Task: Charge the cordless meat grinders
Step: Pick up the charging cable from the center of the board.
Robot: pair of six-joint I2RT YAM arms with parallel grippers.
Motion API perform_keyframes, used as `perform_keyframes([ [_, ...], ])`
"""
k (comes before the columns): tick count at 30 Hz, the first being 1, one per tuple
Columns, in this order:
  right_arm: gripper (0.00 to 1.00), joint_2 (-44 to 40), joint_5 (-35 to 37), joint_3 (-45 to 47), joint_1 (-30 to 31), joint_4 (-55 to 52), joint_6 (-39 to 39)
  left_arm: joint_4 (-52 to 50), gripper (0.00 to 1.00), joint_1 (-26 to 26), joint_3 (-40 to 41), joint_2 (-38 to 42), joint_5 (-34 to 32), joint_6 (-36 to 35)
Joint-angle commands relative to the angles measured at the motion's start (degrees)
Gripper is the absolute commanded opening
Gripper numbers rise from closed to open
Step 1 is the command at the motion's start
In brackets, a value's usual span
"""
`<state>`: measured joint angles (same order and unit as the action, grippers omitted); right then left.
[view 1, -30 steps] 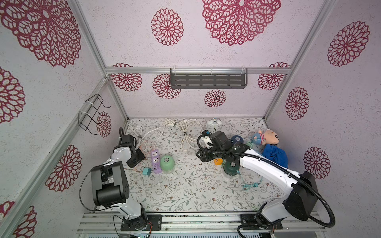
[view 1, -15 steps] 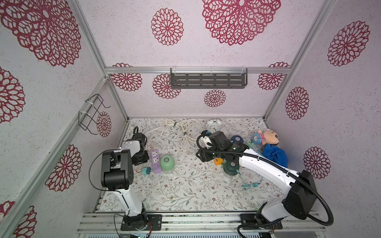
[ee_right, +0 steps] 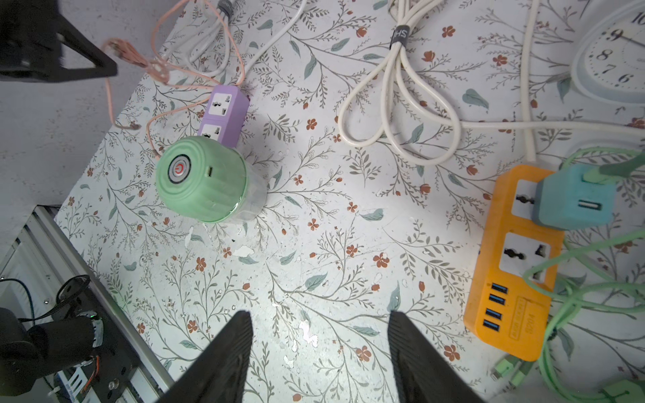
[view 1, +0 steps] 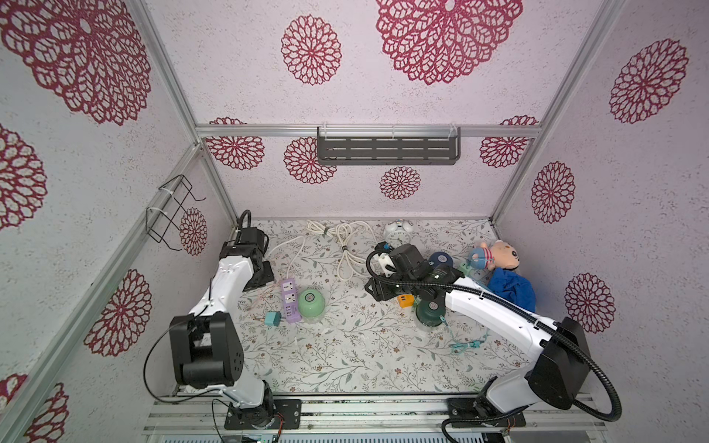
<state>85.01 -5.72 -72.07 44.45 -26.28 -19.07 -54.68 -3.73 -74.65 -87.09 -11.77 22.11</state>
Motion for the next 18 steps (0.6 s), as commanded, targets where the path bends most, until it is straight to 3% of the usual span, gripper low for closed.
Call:
perform_keyframes([
  [1, 0.65, -2.83, 1.57, 0.38, -0.3, 1.1, 0.25, -4.44, 0.0, 0.65, -3.35, 7.69, 8.47, 1.9],
  [6, 0.65, -2.7, 2.61, -0.15, -0.49, 0.32, 0.73, -7.49, 0.0, 4.41, -12.02, 12.0, 22.69, 7.2],
  [10, 0.65, -3.0, 3.25, -0.15, -1.07, 0.09, 0.76, -3.93, 0.0, 11.23, -15.3, 12.47, 30.95, 12.23],
  [13, 0.65, -3.4, 3.61, 0.24, -1.67, -0.47, 0.65, 2.97, 0.0, 17.95, -16.83, 12.31, 33.94, 16.67],
  [18, 0.66, -5.34, 5.78, 1.19, -2.68, -2.61, 0.45, 22.93, 0.0, 27.39, -12.99, 9.47, 35.92, 27.65],
])
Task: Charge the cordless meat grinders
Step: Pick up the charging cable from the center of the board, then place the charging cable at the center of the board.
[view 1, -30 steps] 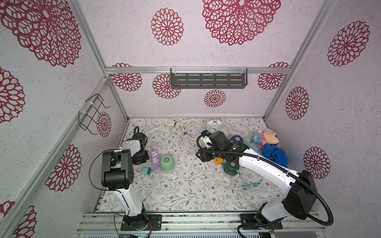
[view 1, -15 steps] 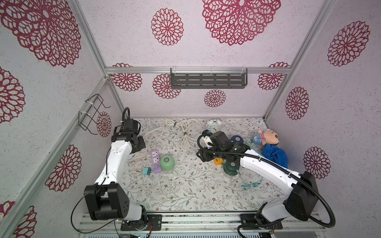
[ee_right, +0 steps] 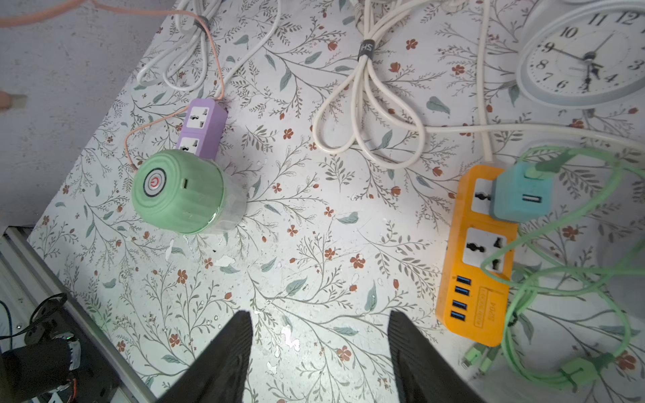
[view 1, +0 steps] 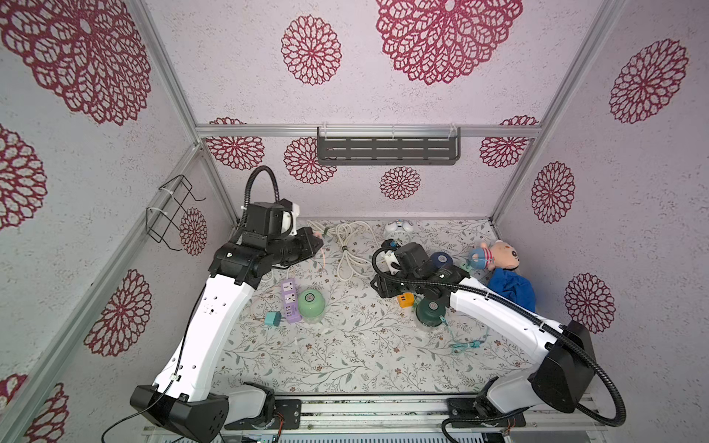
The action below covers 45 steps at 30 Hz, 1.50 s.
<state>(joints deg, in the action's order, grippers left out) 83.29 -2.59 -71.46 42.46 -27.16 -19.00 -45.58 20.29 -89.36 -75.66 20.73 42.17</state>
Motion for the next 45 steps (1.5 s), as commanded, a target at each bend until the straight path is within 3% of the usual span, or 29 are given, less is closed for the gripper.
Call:
perform_keyframes([
  [1, 0.67, -4.39, 3.49, 1.0, -1.03, -2.51, 0.24, 17.1, 0.0, 5.62, 2.42, -3.31, 2.66, 9.2],
  [6, 0.71, -10.88, 6.85, 5.6, -3.02, -5.51, -0.73, 18.28, 0.0, 16.3, 0.17, -12.41, -4.93, 9.29],
  [10, 0.73, -17.35, 8.95, 9.63, -4.93, -8.59, -1.32, 16.33, 0.0, 21.55, 2.67, -18.16, -10.85, 9.42],
  [15, 0.74, -22.15, 10.06, 12.84, -5.81, -11.04, -1.49, 12.21, 0.0, 25.16, 6.13, -22.65, -15.19, 9.91],
  [19, 0.74, -22.74, 9.55, 14.3, -5.9, -10.78, -1.69, 13.17, 0.03, 25.87, 10.34, -23.34, -14.58, 11.24],
  [24, 0.74, -21.33, 8.44, 14.51, -5.91, -9.2, -1.92, 3.2, 0.09, 26.11, 6.73, -27.83, -18.45, 7.41],
  [26, 0.74, -20.69, 8.51, 14.59, -5.89, -8.72, -1.92, 7.99, 0.16, 26.3, 7.62, -29.14, -14.93, 7.73],
  [29, 0.74, -20.03, 8.74, 14.51, -6.0, -8.61, -1.78, 21.07, 0.38, 27.28, 10.57, -29.89, -7.8, 10.44],
  [30, 0.74, -19.93, 8.91, 14.51, -5.98, -8.74, -1.74, 26.25, 0.51, 27.48, 11.62, -30.02, -5.51, 12.02],
  [32, 0.74, -19.89, 9.18, 14.42, -6.03, -9.09, -1.65, 31.16, 0.88, 27.79, 12.38, -30.78, -3.59, 14.38],
  [33, 0.74, -19.97, 9.26, 14.25, -6.03, -9.46, -1.58, 31.03, 0.92, 27.92, 11.97, -31.06, -3.97, 14.7],
  [39, 0.72, -20.71, 8.78, 12.63, -5.99, -11.5, -0.95, 18.17, 0.91, 27.99, 11.12, -24.51, -16.63, 11.12],
  [43, 0.49, -20.44, 2.16, 13.24, -5.42, -10.17, 0.62, 12.36, 0.89, 28.21, 14.79, -14.13, -26.53, 8.95],
  [45, 0.45, -19.52, -0.41, 13.76, -4.23, -9.6, 1.26, 14.3, 0.89, 28.44, 19.63, -7.17, -30.4, 8.7],
])
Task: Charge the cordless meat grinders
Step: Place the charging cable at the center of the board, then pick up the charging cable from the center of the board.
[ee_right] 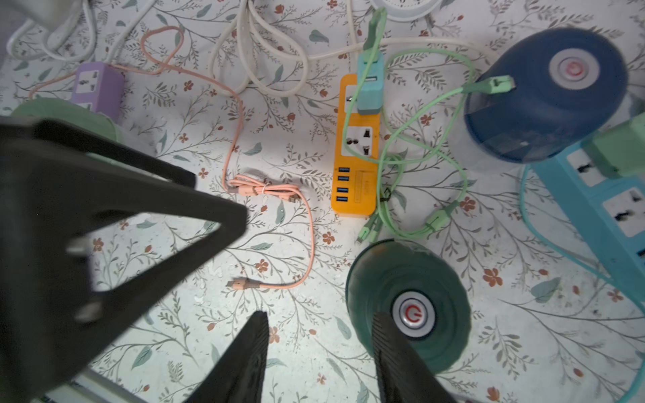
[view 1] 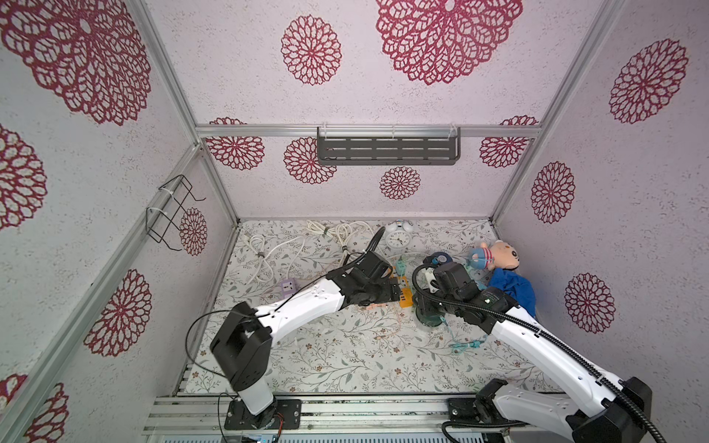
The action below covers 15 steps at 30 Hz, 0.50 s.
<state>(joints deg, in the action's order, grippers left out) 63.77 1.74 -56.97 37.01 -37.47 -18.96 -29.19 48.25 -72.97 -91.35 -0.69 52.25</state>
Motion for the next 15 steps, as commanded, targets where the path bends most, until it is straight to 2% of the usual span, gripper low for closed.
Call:
perform_keyframes([
  [1, 0.44, 0.83, -6.21, -0.52, 2.0, 0.98, 1.77, 0.31, 0.9, 0.53, 6.86, 12.28, -10.28, -1.24],
  [3, 0.44, 2.66, -7.3, -0.17, 4.37, 1.08, 2.55, 4.77, 0.98, 0.54, 13.74, 18.99, -12.1, -0.07],
  [6, 0.52, 6.05, -6.98, 0.4, 9.45, 1.33, 3.64, 7.51, 0.97, 0.18, 21.26, 24.44, -11.82, 2.24],
  [9, 0.59, 9.41, -6.31, 2.41, 13.69, 3.41, 4.4, 7.35, 0.97, 0.33, 24.35, 25.42, -10.25, 4.47],
  [15, 0.63, 15.62, -1.98, 7.99, 18.9, 10.5, 6.46, 11.91, 0.99, 0.62, 31.74, 27.59, -11.33, 8.75],
])
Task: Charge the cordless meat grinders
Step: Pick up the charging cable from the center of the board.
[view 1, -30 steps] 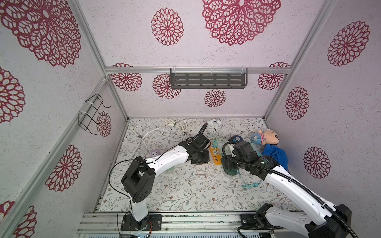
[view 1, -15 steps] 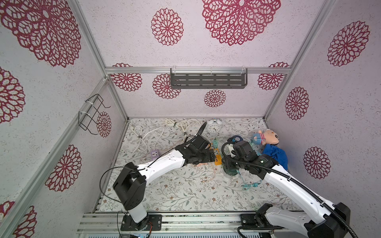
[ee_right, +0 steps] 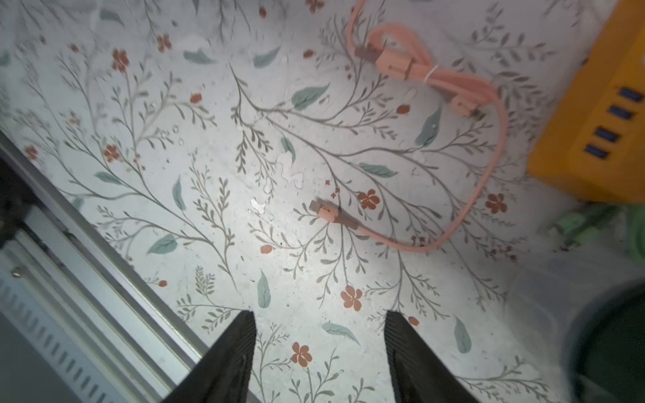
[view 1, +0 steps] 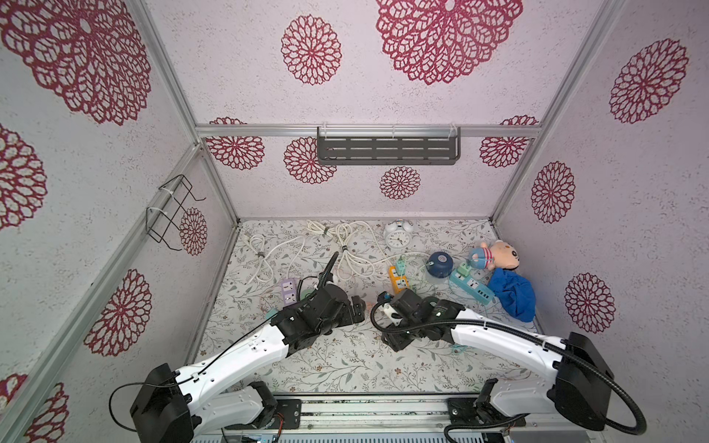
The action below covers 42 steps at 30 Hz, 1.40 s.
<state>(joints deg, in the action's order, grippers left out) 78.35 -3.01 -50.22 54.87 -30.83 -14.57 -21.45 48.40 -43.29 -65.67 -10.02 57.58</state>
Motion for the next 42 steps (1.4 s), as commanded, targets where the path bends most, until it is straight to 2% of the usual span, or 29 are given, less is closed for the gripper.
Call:
perform_keyframes([
  [1, 0.63, 2.15, 3.34, 1.96, 1.36, 5.07, 2.38, 5.6, 0.99, 0.42, 3.54, 2.81, -2.75, 4.0],
  [6, 0.56, 6.4, 7.96, 2.77, 2.74, 9.29, 3.99, 5.47, 0.98, 0.11, 5.63, 4.67, -3.85, 4.3],
  [10, 0.56, 10.5, 10.04, 1.29, 3.13, 9.72, 5.16, 5.02, 0.98, 0.11, 6.67, 5.73, -4.36, 4.53],
  [15, 0.63, 14.9, 15.19, -0.68, 3.31, 11.02, 5.08, 5.42, 0.98, -0.52, 8.97, 8.63, -5.46, 5.43],
  [19, 0.64, 17.94, 18.18, -3.03, 3.08, 11.76, 4.96, 5.01, 0.97, -1.4, 10.06, 10.42, -5.03, 5.61],
  [23, 0.51, 20.95, 17.33, -5.6, 1.81, 11.14, 4.57, 4.28, 0.97, -1.89, 10.15, 11.18, -4.85, 5.35],
  [26, 0.35, 21.59, 14.59, -5.91, 0.81, 11.53, 3.96, 4.47, 0.97, -2.0, 10.15, 11.35, -4.76, 5.26],
  [31, 0.3, 19.92, 12.01, -4.02, -0.76, 12.68, 2.73, 5.93, 0.97, -2.44, 10.07, 10.1, -3.42, 5.0],
  [35, 0.23, 17.46, 8.82, -1.96, -3.01, 14.26, 1.51, 8.59, 0.97, -3.09, 9.54, 7.34, -0.7, 4.47],
  [42, 0.15, 11.18, 2.04, -0.77, -7.13, 16.31, -0.03, 20.31, 0.92, -7.46, 9.28, 0.43, 12.57, 4.09],
])
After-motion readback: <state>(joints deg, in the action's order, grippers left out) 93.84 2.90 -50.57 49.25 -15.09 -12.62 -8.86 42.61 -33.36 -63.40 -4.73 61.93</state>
